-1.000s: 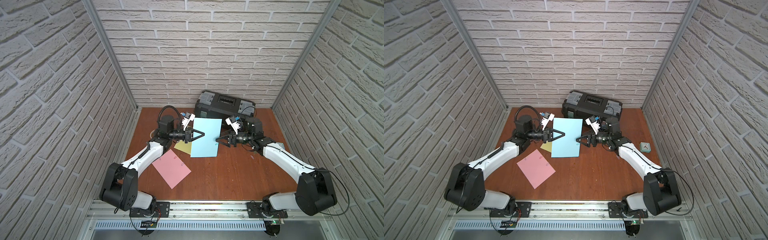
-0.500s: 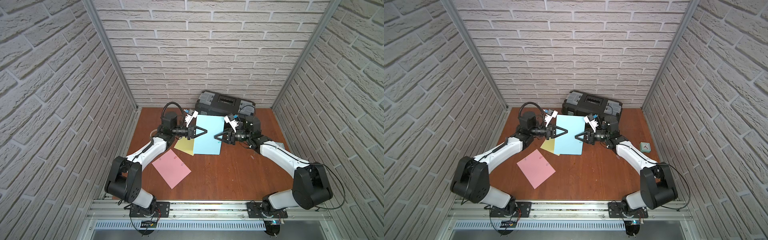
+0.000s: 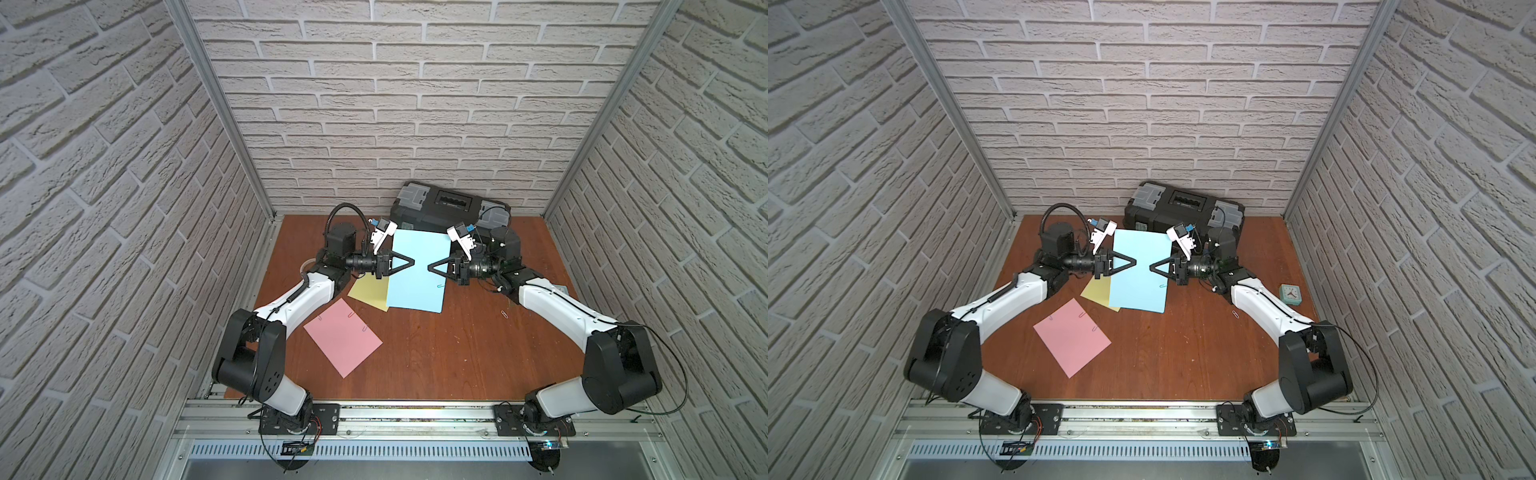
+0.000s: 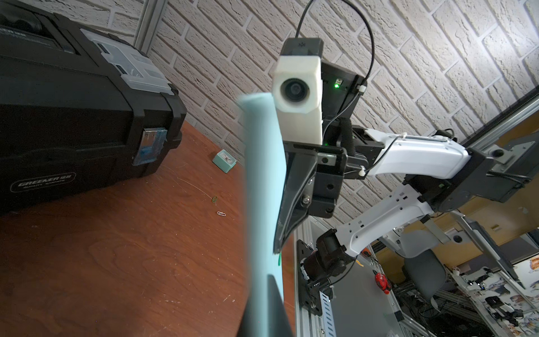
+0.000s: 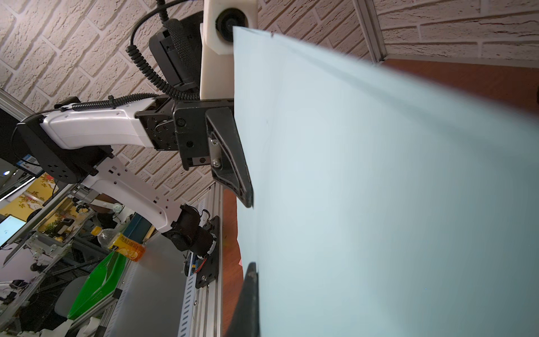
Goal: Unclip the paperclips from the documents
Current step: Adjust the document.
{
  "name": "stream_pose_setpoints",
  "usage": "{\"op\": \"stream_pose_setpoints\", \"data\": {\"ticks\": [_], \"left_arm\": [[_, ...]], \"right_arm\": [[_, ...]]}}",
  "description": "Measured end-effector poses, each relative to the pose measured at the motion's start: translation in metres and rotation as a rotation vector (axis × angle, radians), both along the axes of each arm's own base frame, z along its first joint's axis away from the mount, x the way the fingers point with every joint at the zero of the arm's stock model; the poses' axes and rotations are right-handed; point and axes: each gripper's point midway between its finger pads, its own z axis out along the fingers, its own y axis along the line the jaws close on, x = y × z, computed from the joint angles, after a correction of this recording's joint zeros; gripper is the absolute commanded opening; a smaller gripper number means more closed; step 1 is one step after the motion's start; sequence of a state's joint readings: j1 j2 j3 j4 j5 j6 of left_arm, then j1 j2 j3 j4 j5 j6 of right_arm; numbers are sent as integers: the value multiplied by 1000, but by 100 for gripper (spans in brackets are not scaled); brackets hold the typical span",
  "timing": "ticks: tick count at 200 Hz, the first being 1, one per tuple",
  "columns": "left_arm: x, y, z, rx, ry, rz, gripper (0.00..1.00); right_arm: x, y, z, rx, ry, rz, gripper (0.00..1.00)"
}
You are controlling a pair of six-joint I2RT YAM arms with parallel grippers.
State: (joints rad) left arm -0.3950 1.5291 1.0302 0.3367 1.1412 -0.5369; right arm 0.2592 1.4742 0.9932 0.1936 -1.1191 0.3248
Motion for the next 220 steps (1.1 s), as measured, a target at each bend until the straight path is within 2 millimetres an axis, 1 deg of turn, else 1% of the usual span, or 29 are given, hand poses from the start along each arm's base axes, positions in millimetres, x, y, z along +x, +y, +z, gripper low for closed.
{"op": "stream_pose_setpoints", "data": {"ticks": [25,43,54,74,93,148,172,186,205,214,220], "left_arm": [[2,0,-1,6,-7,10,0],[3,0,-1,13,-6,16,15],[4,0,-1,15,-3,19,22],[5,1,-3,21,9,27,27],[6,1,-3,17,17,34,29],[7,0,-11,-7,64,50,29],[9,0,-15,-11,85,52,27],[10,-1,-16,-11,94,52,24],[10,-1,-17,-11,103,50,17],[10,-2,-18,-10,107,48,12],[9,-2,-18,-9,105,45,7]], "right_arm": [[2,0,-1,-2,9,-4,3],[4,0,-2,-5,15,-15,3],[6,0,-2,-7,13,-24,3],[9,-1,-1,-9,15,-39,3],[13,-4,0,-10,14,-58,3],[17,-8,0,-12,22,-81,3],[18,-9,0,-13,23,-87,3],[19,-9,0,-14,24,-89,3],[19,-9,0,-14,24,-90,3],[19,-9,0,-14,24,-90,3],[19,-9,0,-14,25,-90,3]]}}
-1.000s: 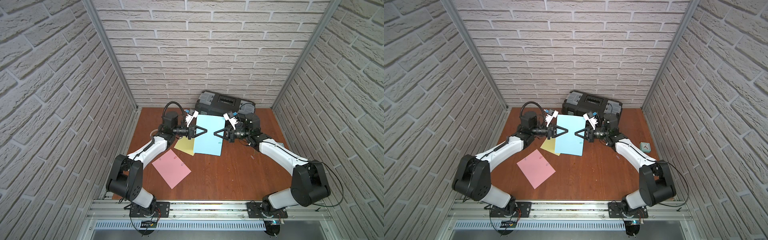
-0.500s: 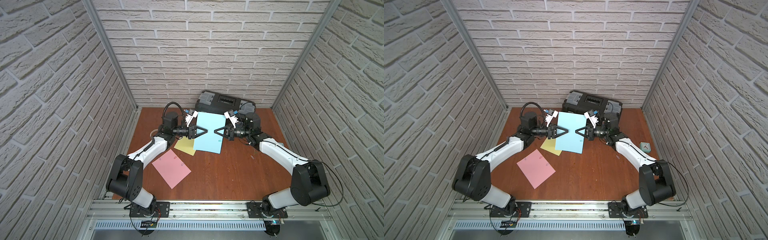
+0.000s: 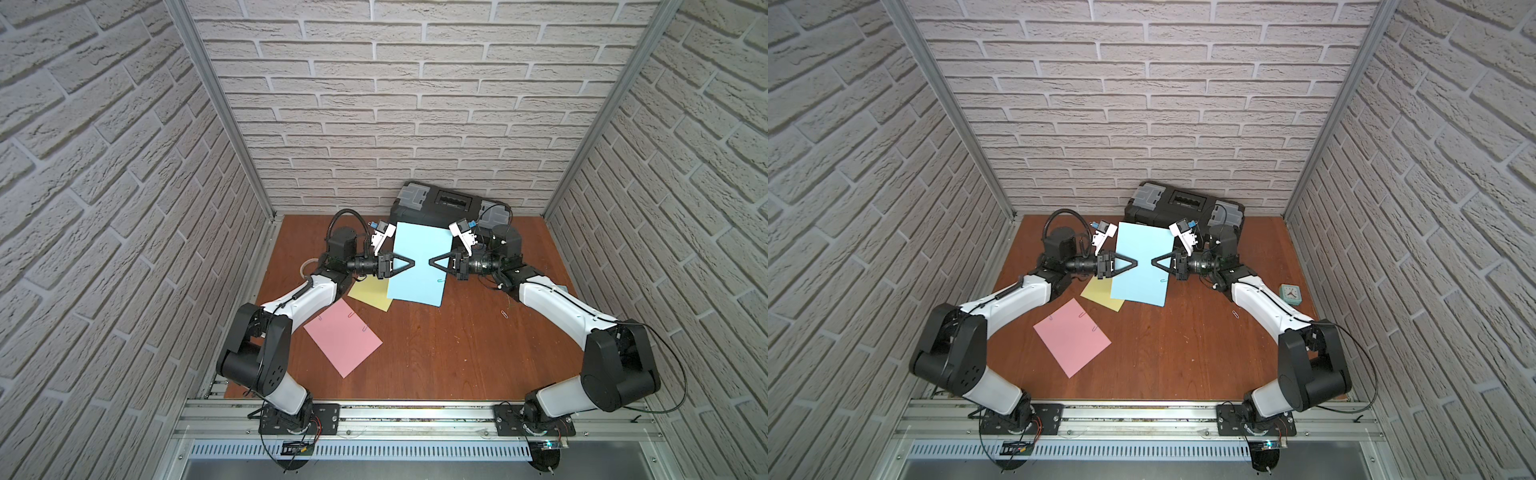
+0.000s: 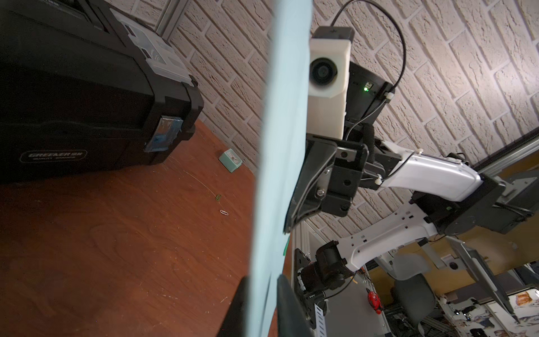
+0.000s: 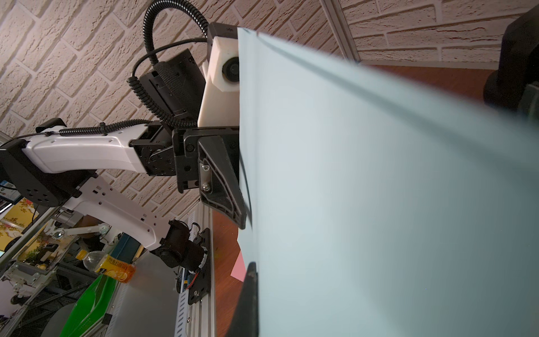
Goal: Unclip the paperclips from the documents
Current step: Adjust the document.
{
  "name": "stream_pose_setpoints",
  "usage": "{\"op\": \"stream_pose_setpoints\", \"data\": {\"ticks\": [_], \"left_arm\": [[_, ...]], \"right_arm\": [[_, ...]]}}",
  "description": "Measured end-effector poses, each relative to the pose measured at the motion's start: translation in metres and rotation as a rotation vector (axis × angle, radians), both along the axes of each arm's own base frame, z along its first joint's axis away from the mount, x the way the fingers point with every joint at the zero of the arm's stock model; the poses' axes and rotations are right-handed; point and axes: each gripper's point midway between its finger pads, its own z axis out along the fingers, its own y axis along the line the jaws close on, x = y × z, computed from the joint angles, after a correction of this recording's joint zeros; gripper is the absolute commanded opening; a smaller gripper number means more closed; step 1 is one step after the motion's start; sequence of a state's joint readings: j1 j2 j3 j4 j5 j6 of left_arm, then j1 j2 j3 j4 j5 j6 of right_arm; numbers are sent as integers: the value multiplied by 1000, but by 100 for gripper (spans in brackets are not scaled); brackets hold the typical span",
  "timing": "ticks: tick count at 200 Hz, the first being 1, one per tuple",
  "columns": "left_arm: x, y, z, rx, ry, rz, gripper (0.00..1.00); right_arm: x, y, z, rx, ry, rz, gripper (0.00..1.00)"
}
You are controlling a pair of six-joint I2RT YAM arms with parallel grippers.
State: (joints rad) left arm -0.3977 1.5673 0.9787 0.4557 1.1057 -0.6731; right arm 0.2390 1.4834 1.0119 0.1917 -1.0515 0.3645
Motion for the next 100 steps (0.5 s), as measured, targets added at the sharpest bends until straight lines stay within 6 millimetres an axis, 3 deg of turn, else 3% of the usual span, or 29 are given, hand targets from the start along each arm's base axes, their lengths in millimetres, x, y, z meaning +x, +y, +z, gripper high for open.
{"op": "stream_pose_setpoints", "data": {"ticks": [8,17,62,100], "left_arm": [[-1,-1,-1,1,3,-4,0],[-1,-2,-1,2,-2,-7,0],[0,-1,-2,3,0,-2,0],[3,3,-2,4,0,8,0]], "right_arm": [[0,0,0,0,0,0,3],[0,0,1,0,1,1,4],[-6,0,4,-42,-5,39,34],[-17,-2,2,-107,-16,88,38]]}}
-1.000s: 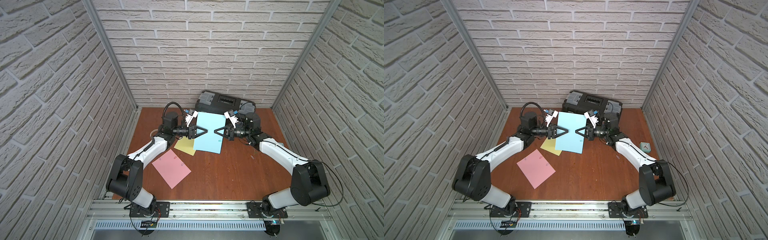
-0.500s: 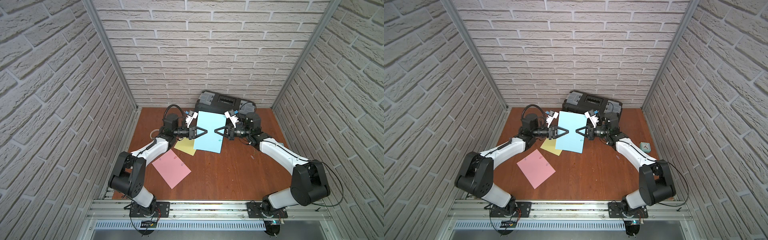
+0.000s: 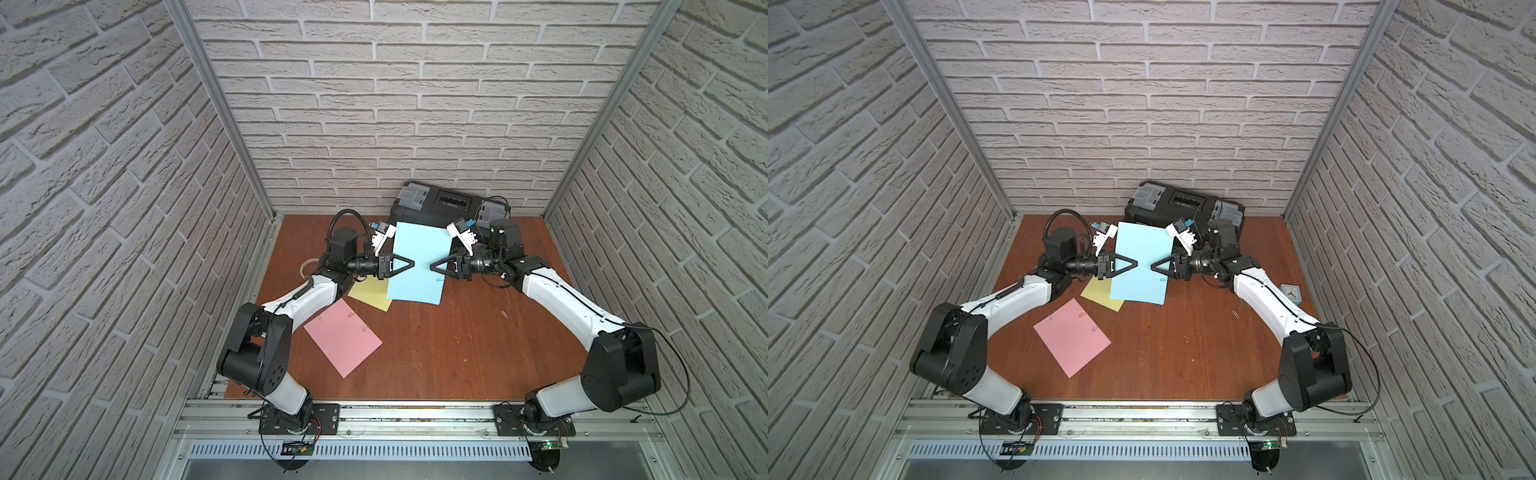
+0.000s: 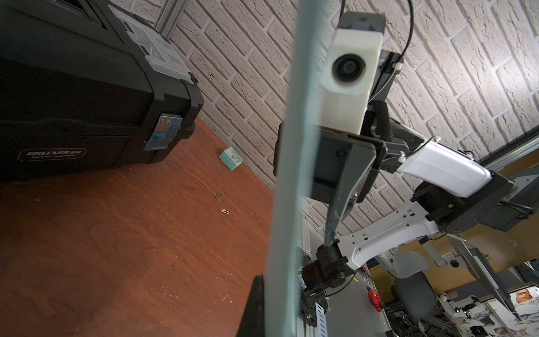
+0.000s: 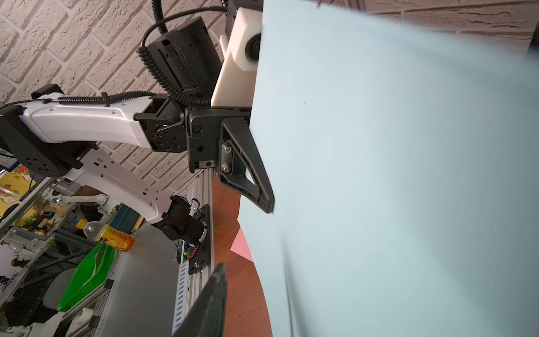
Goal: Unclip the paperclips from the documents
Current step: Adjust the document.
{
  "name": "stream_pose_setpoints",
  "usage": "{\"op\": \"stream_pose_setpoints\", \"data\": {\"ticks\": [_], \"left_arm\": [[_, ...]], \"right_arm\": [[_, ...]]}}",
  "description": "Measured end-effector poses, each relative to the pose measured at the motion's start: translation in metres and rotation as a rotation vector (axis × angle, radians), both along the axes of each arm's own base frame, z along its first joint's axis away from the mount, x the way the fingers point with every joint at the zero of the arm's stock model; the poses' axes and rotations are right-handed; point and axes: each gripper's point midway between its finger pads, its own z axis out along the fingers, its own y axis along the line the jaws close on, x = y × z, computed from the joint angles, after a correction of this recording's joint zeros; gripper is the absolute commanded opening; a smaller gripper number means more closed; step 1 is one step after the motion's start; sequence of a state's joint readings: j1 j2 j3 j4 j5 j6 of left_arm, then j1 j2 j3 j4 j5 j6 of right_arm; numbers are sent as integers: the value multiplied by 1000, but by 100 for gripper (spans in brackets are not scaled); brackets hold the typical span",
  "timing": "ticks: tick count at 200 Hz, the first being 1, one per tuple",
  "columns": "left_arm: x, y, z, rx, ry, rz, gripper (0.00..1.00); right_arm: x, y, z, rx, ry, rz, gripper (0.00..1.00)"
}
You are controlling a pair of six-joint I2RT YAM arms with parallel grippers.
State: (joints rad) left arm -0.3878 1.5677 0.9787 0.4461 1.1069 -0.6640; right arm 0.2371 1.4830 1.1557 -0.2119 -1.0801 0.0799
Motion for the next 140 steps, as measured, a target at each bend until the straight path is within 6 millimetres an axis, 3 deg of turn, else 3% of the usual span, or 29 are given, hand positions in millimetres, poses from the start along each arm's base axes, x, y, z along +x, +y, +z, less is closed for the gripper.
{"op": "stream_pose_setpoints", "data": {"ticks": [96,140], "left_arm": [[-5,7,11,-3,-33,0,0],[-6,7,11,-1,-33,-5,0]], "right_arm": [[-12,-3,-22,-73,55,55,38],[-12,-3,-25,-78,62,56,31]]}}
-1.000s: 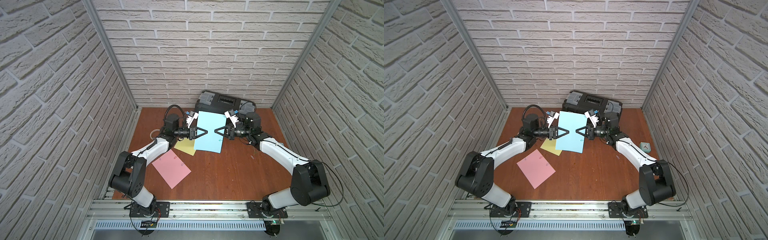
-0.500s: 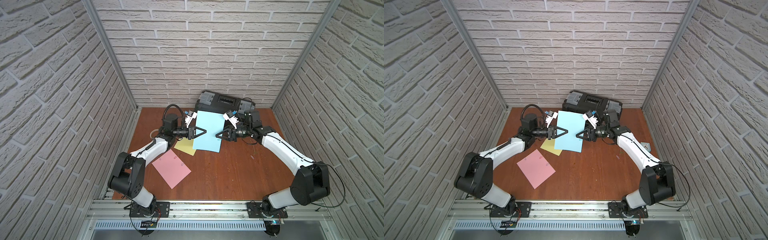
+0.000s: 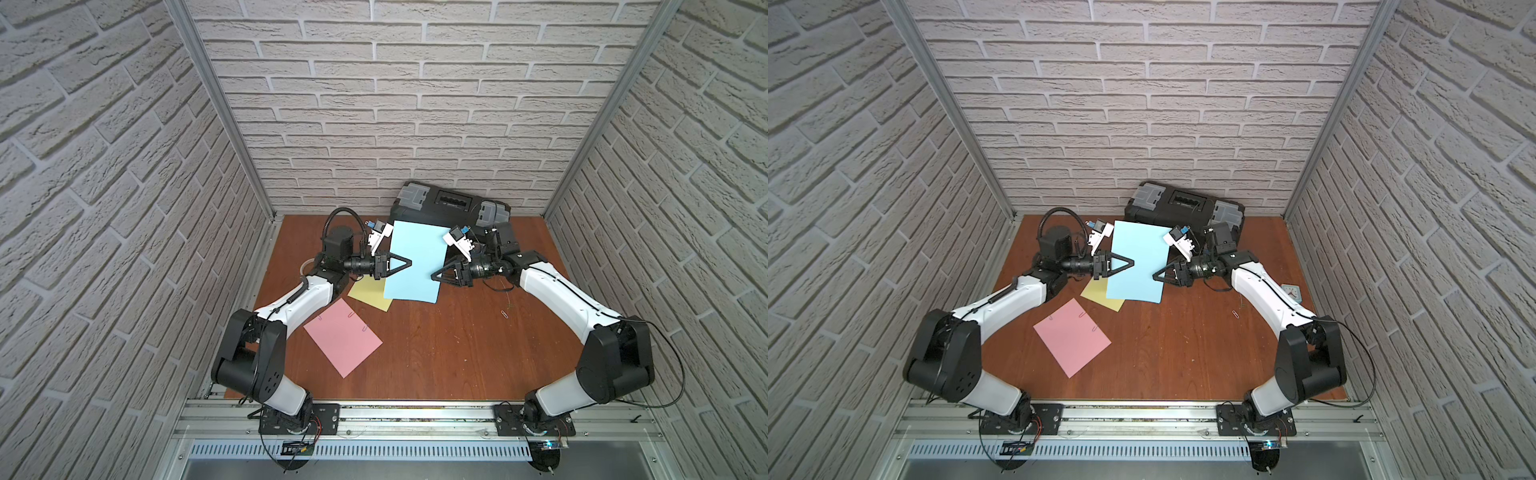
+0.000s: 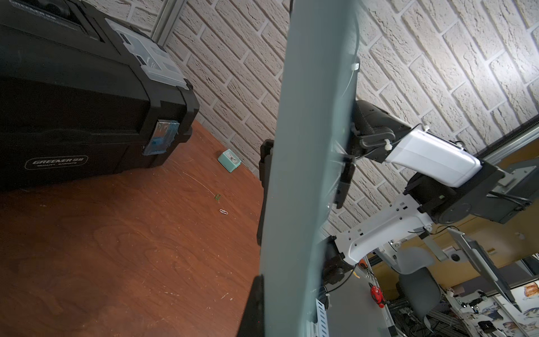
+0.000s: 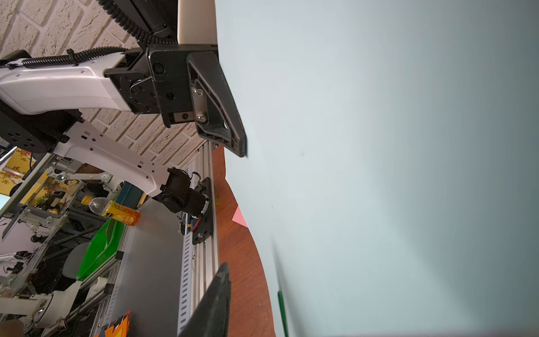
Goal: Unclip the paperclips from the documents
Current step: Adjust the document, then remove the paper clip from the document.
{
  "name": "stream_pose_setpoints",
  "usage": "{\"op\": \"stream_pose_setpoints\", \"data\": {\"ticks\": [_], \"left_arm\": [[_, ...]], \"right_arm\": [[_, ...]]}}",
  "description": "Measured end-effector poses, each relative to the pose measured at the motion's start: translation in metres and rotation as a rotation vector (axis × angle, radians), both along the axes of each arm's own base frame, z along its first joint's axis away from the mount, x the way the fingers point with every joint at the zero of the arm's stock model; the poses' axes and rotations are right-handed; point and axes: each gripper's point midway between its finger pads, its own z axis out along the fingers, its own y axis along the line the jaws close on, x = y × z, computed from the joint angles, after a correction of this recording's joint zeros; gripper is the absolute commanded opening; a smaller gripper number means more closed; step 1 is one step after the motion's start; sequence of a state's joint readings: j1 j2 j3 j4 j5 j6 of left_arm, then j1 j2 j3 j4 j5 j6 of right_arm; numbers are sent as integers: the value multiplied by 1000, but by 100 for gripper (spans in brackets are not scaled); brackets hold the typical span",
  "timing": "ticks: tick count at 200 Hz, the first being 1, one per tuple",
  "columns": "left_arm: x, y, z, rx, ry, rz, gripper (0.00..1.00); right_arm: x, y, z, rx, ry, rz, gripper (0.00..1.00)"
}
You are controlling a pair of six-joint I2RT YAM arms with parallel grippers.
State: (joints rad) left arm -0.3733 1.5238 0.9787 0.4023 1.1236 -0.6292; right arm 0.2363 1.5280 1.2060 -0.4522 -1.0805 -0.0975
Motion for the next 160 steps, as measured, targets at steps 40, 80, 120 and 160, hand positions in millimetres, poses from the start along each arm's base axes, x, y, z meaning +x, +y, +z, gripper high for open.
{"op": "stream_pose_setpoints", "data": {"ticks": [40,80,120,160], "left_arm": [[0,0,0,0,0,-1,0],[-2,1,4,-6,-8,-6,0],[-2,2,8,-15,-12,-6,0],[-2,3,9,-18,-11,-8,0]], "right_arm": [[1,-1,-2,-12,-9,-6,35],[3,-2,-4,-24,-18,-14,35],[3,-2,-5,-29,-20,-13,34],[3,-2,-5,-28,-21,-9,19]]}}
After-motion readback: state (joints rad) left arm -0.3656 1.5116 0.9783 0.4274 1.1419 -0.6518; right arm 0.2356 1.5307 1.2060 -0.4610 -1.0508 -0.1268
